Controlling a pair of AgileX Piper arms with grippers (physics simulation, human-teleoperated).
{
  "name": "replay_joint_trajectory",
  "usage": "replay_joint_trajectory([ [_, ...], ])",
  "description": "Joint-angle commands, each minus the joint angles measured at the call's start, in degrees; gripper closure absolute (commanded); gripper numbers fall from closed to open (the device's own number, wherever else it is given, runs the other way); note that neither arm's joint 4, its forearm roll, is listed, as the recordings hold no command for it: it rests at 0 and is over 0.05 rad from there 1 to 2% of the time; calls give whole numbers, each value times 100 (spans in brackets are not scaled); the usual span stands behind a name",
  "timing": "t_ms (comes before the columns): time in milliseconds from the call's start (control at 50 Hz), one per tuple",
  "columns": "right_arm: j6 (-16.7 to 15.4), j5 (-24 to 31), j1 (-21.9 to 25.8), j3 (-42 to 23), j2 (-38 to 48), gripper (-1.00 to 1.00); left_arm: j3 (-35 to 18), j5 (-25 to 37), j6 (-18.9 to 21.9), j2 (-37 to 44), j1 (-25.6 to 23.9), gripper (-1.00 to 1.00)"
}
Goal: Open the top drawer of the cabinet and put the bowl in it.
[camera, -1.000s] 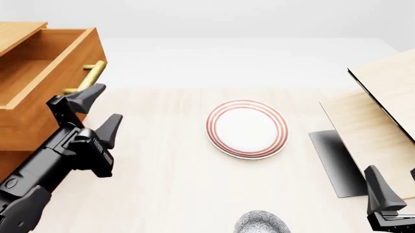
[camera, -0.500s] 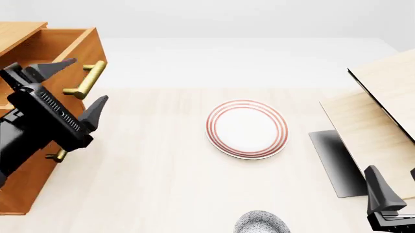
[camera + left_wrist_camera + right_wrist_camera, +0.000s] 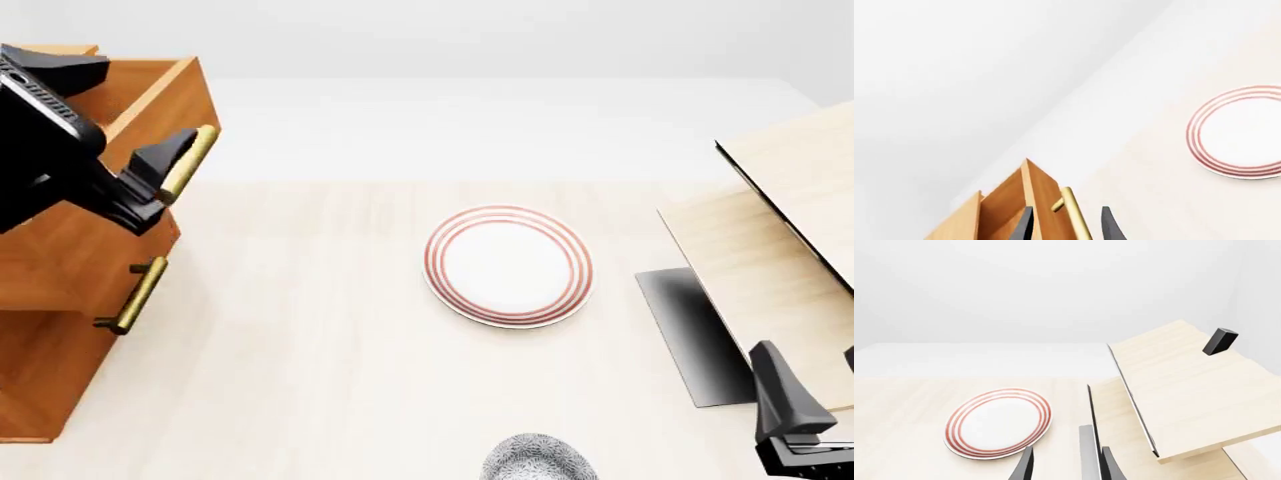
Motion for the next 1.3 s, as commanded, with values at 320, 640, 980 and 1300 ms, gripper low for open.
replay_joint_trajectory([
  [320, 0, 17, -1, 4, -22, -100, -2018, 1918, -1927, 559, 43, -100],
  [640, -1, 17, 1, 4, -23, -100, -2664, 2798, -2460, 544, 516, -100],
  [980, 0, 17, 0, 4, -23, -100, -2996, 3256, -3204, 900, 867, -100],
  [1300, 0, 17, 0, 4, -24, -100, -3258, 3713, -3746, 1501, 1053, -100],
])
